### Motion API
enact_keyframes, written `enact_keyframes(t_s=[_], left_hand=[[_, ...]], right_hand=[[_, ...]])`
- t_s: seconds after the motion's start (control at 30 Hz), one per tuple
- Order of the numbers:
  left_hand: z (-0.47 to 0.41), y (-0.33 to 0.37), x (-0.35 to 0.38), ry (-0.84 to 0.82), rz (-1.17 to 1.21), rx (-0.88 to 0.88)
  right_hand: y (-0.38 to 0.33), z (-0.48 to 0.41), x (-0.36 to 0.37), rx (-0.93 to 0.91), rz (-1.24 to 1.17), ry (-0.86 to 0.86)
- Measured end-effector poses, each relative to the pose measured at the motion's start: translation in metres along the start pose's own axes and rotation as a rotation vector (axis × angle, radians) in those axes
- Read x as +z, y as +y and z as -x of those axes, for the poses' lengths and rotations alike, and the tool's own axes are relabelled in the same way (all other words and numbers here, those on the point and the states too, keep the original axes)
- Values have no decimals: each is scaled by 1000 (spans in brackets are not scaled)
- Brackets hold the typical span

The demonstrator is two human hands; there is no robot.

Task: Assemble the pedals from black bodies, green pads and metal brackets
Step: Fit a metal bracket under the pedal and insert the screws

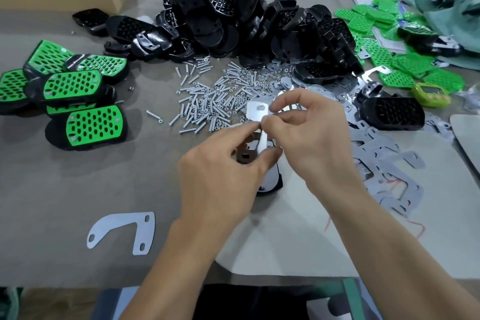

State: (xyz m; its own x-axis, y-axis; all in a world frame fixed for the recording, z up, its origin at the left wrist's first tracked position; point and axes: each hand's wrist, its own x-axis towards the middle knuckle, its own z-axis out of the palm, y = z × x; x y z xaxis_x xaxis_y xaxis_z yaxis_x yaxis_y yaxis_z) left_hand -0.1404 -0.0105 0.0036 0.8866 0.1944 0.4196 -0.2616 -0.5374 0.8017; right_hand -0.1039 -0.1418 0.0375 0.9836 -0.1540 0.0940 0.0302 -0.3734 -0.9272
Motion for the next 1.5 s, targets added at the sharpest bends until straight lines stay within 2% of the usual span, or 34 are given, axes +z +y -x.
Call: enact_keyframes(t_s=[0.07,0.13,0.27,0.33,0.47,0.53,0.7,0.8,0.9,1.0,1.07,1.17,1.27,1.37,1.5], left_hand=[[-2,8,1,3,-15,-42],[-7,13,0,-9,72,-131],[-14,11,-4,-77,597,-488],[-16,8,-7,-133,752,-624],[-14,1,-10,-142,711,-682],[-11,-2,-10,-145,647,-694],[-3,-15,-7,-197,461,-736],[4,-20,-6,-239,364,-755],[7,-21,-3,-265,291,-726],[6,-21,-2,-255,252,-692],[5,-20,-2,-266,226,-669],[3,-21,-4,-280,238,-664],[3,-22,-5,-281,246,-663],[3,-22,-4,-278,243,-652],[1,-25,-2,-284,218,-641]], right_hand=[[-5,8,1,-25,-37,5],[-7,14,-1,-22,-125,-22],[0,20,-4,-1,-109,43],[2,23,-4,30,-116,20],[8,28,-5,33,-32,-123],[14,30,-6,68,-76,-170],[31,39,-4,199,-139,-182],[39,48,-1,229,19,-156],[41,54,2,167,255,-124],[41,56,4,110,304,-60],[42,56,2,126,269,-73],[41,53,-3,200,-32,-149],[44,49,-9,224,-151,-208],[45,48,-10,230,-146,-203],[45,54,-7,112,81,-145]])
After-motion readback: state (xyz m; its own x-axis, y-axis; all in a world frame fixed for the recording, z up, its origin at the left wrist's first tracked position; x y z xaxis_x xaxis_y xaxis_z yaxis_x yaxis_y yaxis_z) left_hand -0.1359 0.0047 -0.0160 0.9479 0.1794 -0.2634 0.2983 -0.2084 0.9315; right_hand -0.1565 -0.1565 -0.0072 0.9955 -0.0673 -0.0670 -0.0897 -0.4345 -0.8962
